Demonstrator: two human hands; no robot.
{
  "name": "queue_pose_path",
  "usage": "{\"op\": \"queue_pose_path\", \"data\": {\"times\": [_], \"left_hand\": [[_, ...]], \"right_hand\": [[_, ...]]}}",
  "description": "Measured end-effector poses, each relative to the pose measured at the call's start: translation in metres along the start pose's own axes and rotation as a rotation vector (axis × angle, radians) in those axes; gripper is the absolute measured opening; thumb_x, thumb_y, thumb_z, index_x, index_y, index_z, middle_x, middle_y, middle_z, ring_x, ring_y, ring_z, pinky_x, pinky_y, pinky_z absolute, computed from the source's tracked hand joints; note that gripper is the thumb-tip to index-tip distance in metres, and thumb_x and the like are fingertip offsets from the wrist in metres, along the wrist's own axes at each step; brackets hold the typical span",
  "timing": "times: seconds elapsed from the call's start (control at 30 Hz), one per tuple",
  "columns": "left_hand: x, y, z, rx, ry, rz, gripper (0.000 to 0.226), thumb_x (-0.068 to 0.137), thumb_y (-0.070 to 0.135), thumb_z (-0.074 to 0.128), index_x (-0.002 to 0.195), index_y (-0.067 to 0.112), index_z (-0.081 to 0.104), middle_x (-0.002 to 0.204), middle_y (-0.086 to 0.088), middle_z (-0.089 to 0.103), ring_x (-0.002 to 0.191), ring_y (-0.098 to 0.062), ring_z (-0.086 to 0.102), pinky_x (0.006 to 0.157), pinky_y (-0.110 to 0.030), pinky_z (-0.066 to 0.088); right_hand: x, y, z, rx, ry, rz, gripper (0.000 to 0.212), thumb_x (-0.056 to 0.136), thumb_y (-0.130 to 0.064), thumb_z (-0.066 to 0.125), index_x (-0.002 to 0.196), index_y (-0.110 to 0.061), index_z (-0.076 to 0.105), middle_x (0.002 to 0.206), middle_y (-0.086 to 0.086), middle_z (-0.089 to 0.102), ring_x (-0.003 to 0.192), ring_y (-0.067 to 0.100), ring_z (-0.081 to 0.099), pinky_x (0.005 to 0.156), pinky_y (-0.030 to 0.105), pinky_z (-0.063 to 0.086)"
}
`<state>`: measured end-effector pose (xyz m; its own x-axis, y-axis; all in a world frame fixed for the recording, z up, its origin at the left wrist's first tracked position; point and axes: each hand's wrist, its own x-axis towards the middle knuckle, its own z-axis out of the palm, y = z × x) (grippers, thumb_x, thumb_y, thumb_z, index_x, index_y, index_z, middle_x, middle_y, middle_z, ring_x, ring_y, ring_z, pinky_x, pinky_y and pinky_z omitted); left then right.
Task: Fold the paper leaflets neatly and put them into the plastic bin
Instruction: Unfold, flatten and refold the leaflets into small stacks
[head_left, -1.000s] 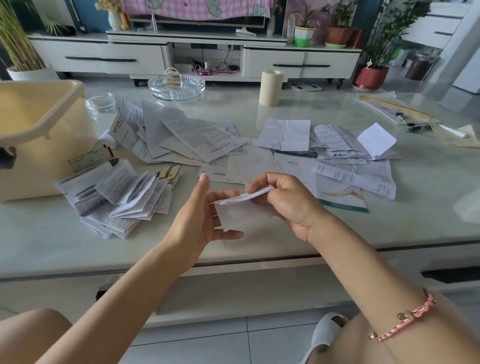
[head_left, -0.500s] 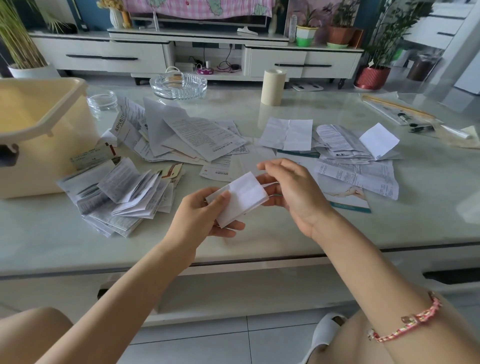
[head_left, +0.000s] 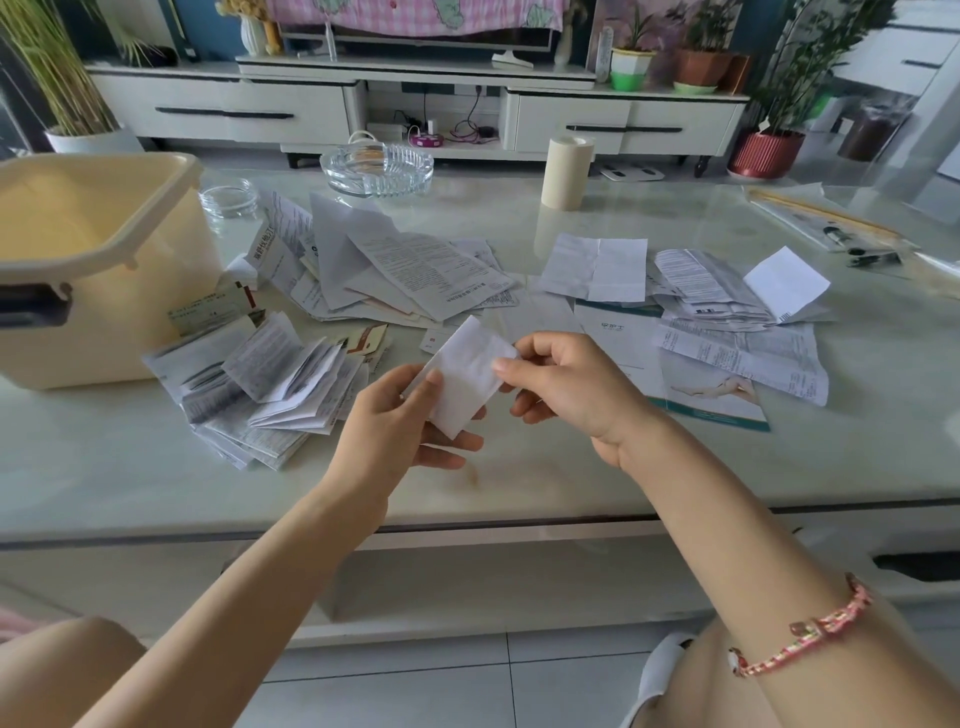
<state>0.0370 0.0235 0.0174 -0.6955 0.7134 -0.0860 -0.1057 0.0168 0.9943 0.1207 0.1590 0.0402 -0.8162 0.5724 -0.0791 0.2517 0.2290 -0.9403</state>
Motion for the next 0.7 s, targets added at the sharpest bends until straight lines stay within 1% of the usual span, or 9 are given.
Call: {"op": "queue_pose_path", "data": {"times": [0.2, 0.27, 0.37, 0.43, 0.5, 0.57, 0.6, 0.67, 0.7], "left_hand": [[-0.002, 0.001, -0.003, -0.022, -0.018, -0.082, 0.018, 0.100, 0.016, 0.040, 0.098, 0.010, 0.057, 0.075, -0.007, 0.073, 0.057, -0.021, 0.067, 0.048, -0.026, 0.053], [-0.003, 0.002, -0.005, -0.027, -0.024, -0.111, 0.017, 0.099, 0.015, 0.041, 0.096, 0.008, 0.056, 0.077, -0.008, 0.073, 0.057, -0.021, 0.067, 0.048, -0.026, 0.053], [-0.003, 0.003, -0.009, -0.022, -0.028, -0.127, 0.019, 0.099, 0.014, 0.041, 0.103, 0.007, 0.059, 0.079, -0.009, 0.074, 0.059, -0.021, 0.068, 0.049, -0.025, 0.054], [-0.004, 0.003, -0.013, -0.019, -0.022, -0.132, 0.019, 0.099, 0.012, 0.041, 0.103, 0.007, 0.060, 0.080, -0.009, 0.074, 0.060, -0.021, 0.068, 0.050, -0.025, 0.054], [-0.004, 0.004, -0.016, -0.022, -0.015, -0.145, 0.019, 0.098, 0.010, 0.042, 0.101, 0.007, 0.060, 0.078, -0.008, 0.074, 0.060, -0.021, 0.068, 0.050, -0.025, 0.054], [-0.004, 0.003, -0.019, -0.021, -0.006, -0.159, 0.019, 0.098, 0.009, 0.042, 0.100, 0.007, 0.061, 0.077, -0.008, 0.073, 0.060, -0.020, 0.068, 0.050, -0.025, 0.054], [-0.004, 0.003, -0.021, -0.017, -0.001, -0.165, 0.019, 0.098, 0.009, 0.042, 0.100, 0.007, 0.061, 0.077, -0.008, 0.073, 0.060, -0.020, 0.068, 0.050, -0.025, 0.054], [-0.005, 0.003, -0.023, -0.014, 0.009, -0.176, 0.019, 0.098, 0.008, 0.042, 0.099, 0.007, 0.061, 0.077, -0.008, 0.073, 0.060, -0.019, 0.068, 0.051, -0.026, 0.054], [-0.006, 0.003, -0.023, -0.011, 0.012, -0.181, 0.019, 0.097, 0.008, 0.042, 0.099, 0.006, 0.061, 0.078, -0.008, 0.073, 0.059, -0.018, 0.067, 0.051, -0.025, 0.054]], "right_hand": [[0.021, -0.002, 0.016, 0.075, 0.177, -0.057, 0.014, 0.087, -0.004, 0.058, 0.074, -0.010, 0.056, 0.062, 0.001, 0.055, 0.047, 0.005, 0.051, 0.046, 0.014, 0.045], [0.029, -0.005, 0.020, 0.162, 0.259, -0.030, 0.010, 0.086, -0.001, 0.055, 0.085, -0.011, 0.056, 0.062, 0.002, 0.055, 0.047, 0.007, 0.050, 0.044, 0.014, 0.044], [0.041, -0.006, 0.025, 0.287, 0.371, 0.000, 0.026, 0.084, 0.001, 0.051, 0.106, -0.013, 0.049, 0.065, 0.002, 0.056, 0.048, 0.009, 0.053, 0.045, 0.015, 0.045], [0.049, -0.006, 0.033, 0.302, 0.403, -0.016, 0.022, 0.085, 0.001, 0.050, 0.102, -0.014, 0.050, 0.065, 0.002, 0.057, 0.046, 0.007, 0.054, 0.046, 0.016, 0.046], [0.057, -0.006, 0.043, 0.318, 0.398, -0.033, 0.013, 0.088, -0.001, 0.051, 0.092, -0.013, 0.055, 0.067, 0.001, 0.057, 0.047, 0.006, 0.054, 0.047, 0.017, 0.048], [0.066, -0.005, 0.055, 0.329, 0.381, -0.040, 0.015, 0.090, -0.005, 0.053, 0.081, -0.015, 0.059, 0.069, -0.001, 0.057, 0.052, 0.008, 0.056, 0.056, 0.023, 0.053], [0.071, -0.003, 0.062, 0.310, 0.375, -0.042, 0.016, 0.090, -0.007, 0.054, 0.078, -0.017, 0.060, 0.069, -0.003, 0.058, 0.057, 0.011, 0.057, 0.064, 0.029, 0.055], [0.079, 0.001, 0.072, 0.232, 0.364, -0.060, 0.014, 0.090, -0.014, 0.056, 0.079, -0.019, 0.063, 0.072, -0.005, 0.061, 0.070, 0.017, 0.061, 0.076, 0.037, 0.052], [0.081, 0.002, 0.077, 0.194, 0.342, -0.069, 0.014, 0.091, -0.018, 0.055, 0.080, -0.019, 0.064, 0.074, -0.006, 0.062, 0.077, 0.020, 0.062, 0.079, 0.037, 0.050]]}}
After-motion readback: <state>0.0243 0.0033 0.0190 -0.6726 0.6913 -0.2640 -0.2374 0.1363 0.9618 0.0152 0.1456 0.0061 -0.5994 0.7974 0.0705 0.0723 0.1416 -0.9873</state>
